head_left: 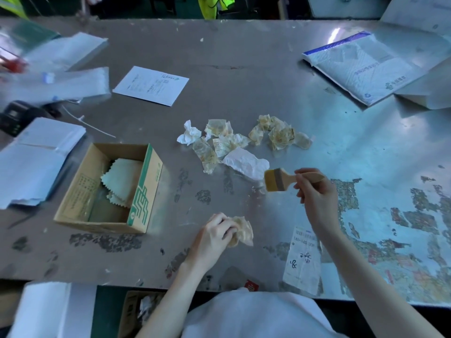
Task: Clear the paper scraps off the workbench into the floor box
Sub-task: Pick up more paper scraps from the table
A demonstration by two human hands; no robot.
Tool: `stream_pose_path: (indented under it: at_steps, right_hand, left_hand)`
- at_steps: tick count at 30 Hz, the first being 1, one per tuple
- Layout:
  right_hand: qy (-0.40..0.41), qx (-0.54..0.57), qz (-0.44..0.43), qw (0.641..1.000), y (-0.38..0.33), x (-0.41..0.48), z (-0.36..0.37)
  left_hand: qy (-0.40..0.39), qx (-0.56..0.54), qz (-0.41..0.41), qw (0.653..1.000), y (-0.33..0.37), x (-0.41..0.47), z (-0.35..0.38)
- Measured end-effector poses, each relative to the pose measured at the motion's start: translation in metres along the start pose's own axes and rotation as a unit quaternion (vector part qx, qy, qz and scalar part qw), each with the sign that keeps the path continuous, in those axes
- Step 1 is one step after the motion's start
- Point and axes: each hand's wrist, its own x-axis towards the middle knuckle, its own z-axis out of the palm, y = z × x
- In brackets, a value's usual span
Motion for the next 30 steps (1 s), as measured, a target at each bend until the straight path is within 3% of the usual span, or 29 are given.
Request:
stream_pose_path:
  at_steps: [12, 16, 22, 26, 30]
  right_hand:
    - [0.013, -0.068, -0.04, 0.997, 0.008, 0.02, 0.011]
    - [-0.051, -0.131, -0.114, 0.984, 0.007, 0.028, 0.022]
    - [-0.161, -0.229, -0.169, 0.945, 0.004, 0.048, 0.037]
    - [-0.215, -0.211, -0.16, 0.94, -0.002, 0.04, 0.041]
    - [-0.265, -0.123, -0.105, 0.951, -0.006, 0.032, 0.039]
  left_hand:
    - [0.007, -0.022, -0.019, 1.0, 0.005, 0.005, 0.001]
    - [0.006, 0.038, -0.009, 0.999, 0.007, 0.004, 0.008]
    - [-0.076, 0.128, 0.01, 0.989, 0.004, -0.004, 0.015]
    - [-0.043, 0.132, -0.016, 0.99, -0.003, -0.007, 0.013]
    - [-0.007, 0.134, -0.057, 0.989, -0.011, -0.008, 0.007]
